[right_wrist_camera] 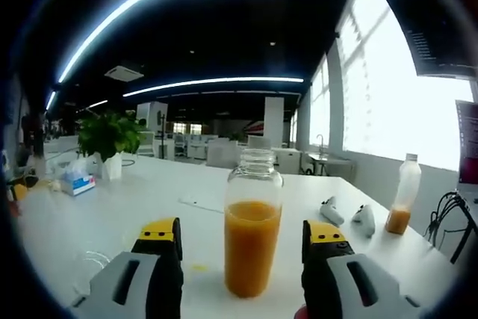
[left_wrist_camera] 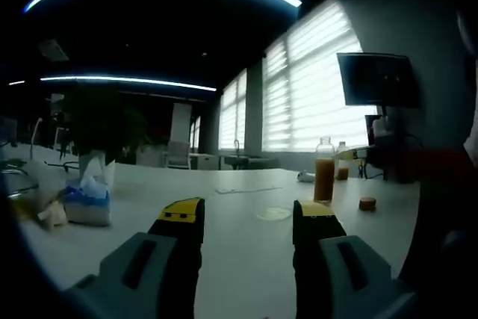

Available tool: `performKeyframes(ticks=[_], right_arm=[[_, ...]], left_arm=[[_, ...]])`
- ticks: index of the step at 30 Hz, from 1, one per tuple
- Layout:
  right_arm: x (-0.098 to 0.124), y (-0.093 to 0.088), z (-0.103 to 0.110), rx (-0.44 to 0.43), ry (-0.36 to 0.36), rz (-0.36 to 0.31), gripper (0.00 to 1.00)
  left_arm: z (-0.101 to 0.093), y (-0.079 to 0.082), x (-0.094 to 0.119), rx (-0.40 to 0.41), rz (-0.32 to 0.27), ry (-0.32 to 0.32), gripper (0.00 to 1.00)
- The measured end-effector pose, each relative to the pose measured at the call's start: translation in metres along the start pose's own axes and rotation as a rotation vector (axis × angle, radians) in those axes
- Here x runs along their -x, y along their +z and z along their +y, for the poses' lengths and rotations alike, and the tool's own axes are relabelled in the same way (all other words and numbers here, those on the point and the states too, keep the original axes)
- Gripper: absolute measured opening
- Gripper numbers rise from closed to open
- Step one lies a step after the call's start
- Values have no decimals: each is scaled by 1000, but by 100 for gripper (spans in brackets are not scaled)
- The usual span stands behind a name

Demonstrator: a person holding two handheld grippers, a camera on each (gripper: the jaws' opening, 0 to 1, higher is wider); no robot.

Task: Open the Petri dish lid, place the lid on the table, pour the liquid culture medium into the Petri dish, pick up the Petri dish lid from the table, and close the Petri dish

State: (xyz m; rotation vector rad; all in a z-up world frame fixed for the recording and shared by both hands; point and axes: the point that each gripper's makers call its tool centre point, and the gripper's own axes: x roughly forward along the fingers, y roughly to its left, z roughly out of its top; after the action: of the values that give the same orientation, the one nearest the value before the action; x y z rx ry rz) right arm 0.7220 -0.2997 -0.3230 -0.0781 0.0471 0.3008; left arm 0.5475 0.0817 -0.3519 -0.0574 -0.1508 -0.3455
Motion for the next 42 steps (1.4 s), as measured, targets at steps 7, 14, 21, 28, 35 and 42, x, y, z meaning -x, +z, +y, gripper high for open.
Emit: performKeyframes(ticks=[7, 14, 21, 28, 35, 42], right_arm=[[-27, -5, -9, 7, -28, 7, 62], [-44, -6, -16, 19, -49, 7, 61], [-58, -6, -22, 31, -53, -6, 58], [-65, -7, -24, 33, -73, -29, 54], [-72, -18, -21, 47, -71, -24, 52], [-72, -17, -24, 35, -102, -39, 45]], left_arm=[[7, 0, 2, 7, -5, 21, 38], [10, 1, 3, 5, -4, 28, 38], [13, 0, 3, 13, -3, 36, 38], [12, 3, 3, 20, -11, 34, 37], [15, 5, 4, 45, -24, 41, 36], [15, 2, 6, 47, -16, 45, 36]])
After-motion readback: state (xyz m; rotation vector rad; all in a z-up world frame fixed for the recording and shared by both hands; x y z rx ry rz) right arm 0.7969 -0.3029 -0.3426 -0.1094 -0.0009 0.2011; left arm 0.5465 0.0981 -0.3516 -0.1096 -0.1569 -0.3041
